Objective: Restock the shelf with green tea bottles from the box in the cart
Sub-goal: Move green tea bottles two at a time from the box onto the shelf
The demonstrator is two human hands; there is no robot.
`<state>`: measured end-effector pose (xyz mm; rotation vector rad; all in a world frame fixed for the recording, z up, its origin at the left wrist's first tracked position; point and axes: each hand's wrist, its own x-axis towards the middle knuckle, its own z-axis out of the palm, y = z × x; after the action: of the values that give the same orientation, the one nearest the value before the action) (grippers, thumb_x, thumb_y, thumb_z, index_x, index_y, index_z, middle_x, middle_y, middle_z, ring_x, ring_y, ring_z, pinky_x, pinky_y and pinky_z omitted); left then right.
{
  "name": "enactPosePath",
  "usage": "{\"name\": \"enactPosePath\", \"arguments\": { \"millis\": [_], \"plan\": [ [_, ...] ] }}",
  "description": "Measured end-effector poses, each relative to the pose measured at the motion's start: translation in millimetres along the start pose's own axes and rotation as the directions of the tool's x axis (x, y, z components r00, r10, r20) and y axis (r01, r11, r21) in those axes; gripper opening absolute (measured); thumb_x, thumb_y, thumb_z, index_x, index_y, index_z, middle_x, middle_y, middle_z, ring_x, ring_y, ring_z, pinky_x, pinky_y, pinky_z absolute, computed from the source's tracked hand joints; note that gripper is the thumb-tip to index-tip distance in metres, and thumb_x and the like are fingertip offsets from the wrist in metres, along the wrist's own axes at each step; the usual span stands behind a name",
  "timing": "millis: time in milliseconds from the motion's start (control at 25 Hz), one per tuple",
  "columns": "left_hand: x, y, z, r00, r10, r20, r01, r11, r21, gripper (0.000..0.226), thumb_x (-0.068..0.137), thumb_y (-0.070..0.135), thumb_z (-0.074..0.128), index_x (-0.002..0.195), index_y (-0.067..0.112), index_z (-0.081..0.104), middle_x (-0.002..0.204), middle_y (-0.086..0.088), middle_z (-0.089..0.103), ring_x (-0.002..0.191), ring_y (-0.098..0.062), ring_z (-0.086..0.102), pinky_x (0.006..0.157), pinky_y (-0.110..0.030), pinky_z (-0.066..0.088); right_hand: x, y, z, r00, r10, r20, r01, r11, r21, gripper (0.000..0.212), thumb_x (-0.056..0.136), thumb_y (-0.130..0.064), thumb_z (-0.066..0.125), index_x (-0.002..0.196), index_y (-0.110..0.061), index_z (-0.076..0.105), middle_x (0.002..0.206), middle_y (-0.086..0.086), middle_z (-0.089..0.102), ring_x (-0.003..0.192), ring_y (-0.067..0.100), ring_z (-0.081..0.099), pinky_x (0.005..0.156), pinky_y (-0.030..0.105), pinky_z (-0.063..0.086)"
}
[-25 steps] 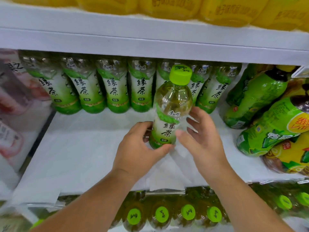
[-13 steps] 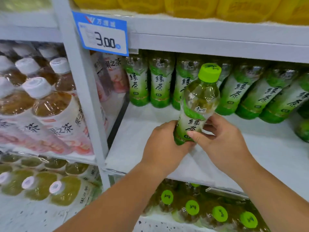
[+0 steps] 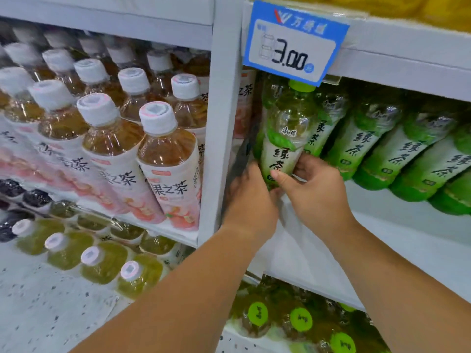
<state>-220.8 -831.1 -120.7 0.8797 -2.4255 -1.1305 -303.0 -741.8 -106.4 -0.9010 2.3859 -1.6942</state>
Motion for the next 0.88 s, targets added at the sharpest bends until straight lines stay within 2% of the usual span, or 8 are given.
{"name": "enactPosePath", "arguments": {
  "millis": [120,200,320,680,800,880],
  "plan": [
    [6,-7,-1,0.999,-0.018,-0.046,0.015,0.997,-0.075,0.052,0.095,0.032,0.063,0.141,0.023,0.04,0.139,-0.003,0.054,0.13,-0.025,0.049,0.108,-0.045,0.042,6,-1,9,1.0,0.011,-0.007,-0.011,0.999,0.044,0.027,0.082,-0.015,0.079,0.107,-0.024,0.075,0.095,-0.012,0.076,0.091,0.002,0.072,0.085,0.03,0.059],
    [8,-12,1,0.996,-0.021,-0.087,0.011,0.994,-0.112,0.055,0.095,0.03,0.064,0.144,0.025,0.041,0.142,-0.001,0.053,0.134,-0.022,0.047,0.113,-0.045,0.039,9,-2,14,1.0,0.018,-0.016,-0.016,0.997,0.081,0.026,0.081,-0.015,0.08,0.103,-0.028,0.075,0.094,-0.011,0.076,0.091,0.006,0.073,0.085,0.037,0.06],
    [9,-17,5,0.992,-0.007,-0.127,-0.01,0.992,-0.129,0.061,0.095,0.033,0.063,0.15,0.029,0.037,0.146,0.001,0.051,0.138,-0.019,0.044,0.116,-0.044,0.035,9,-2,17,0.999,0.03,-0.028,-0.027,0.994,0.107,0.027,0.082,-0.013,0.08,0.104,-0.026,0.075,0.094,-0.011,0.076,0.091,0.007,0.073,0.086,0.037,0.06],
    [11,-25,10,0.994,-0.01,-0.108,-0.009,0.984,-0.175,0.061,0.094,0.036,0.061,0.15,0.033,0.035,0.146,0.004,0.05,0.138,-0.018,0.044,0.115,-0.046,0.037,8,-2,17,0.997,0.076,-0.007,-0.074,0.984,0.162,0.024,0.08,-0.009,0.081,0.098,-0.024,0.076,0.093,-0.005,0.078,0.091,0.014,0.074,0.087,0.043,0.06],
    [10,-25,11,0.996,-0.008,-0.09,-0.006,0.988,-0.156,0.062,0.094,0.039,0.06,0.149,0.033,0.034,0.145,0.003,0.05,0.138,-0.019,0.044,0.114,-0.046,0.038,9,-8,13,0.995,0.095,0.037,-0.101,0.967,0.233,0.028,0.081,-0.006,0.08,0.099,-0.027,0.074,0.098,-0.006,0.078,0.096,0.011,0.074,0.09,0.038,0.059],
    [11,-25,8,0.997,0.007,-0.076,-0.016,0.993,-0.119,0.061,0.094,0.039,0.06,0.148,0.028,0.036,0.142,0.0,0.052,0.135,-0.021,0.046,0.113,-0.045,0.039,6,-9,11,0.989,0.129,0.067,-0.14,0.966,0.216,0.026,0.082,-0.01,0.08,0.098,-0.03,0.074,0.099,-0.008,0.077,0.099,0.01,0.072,0.093,0.034,0.056]
  ]
}}
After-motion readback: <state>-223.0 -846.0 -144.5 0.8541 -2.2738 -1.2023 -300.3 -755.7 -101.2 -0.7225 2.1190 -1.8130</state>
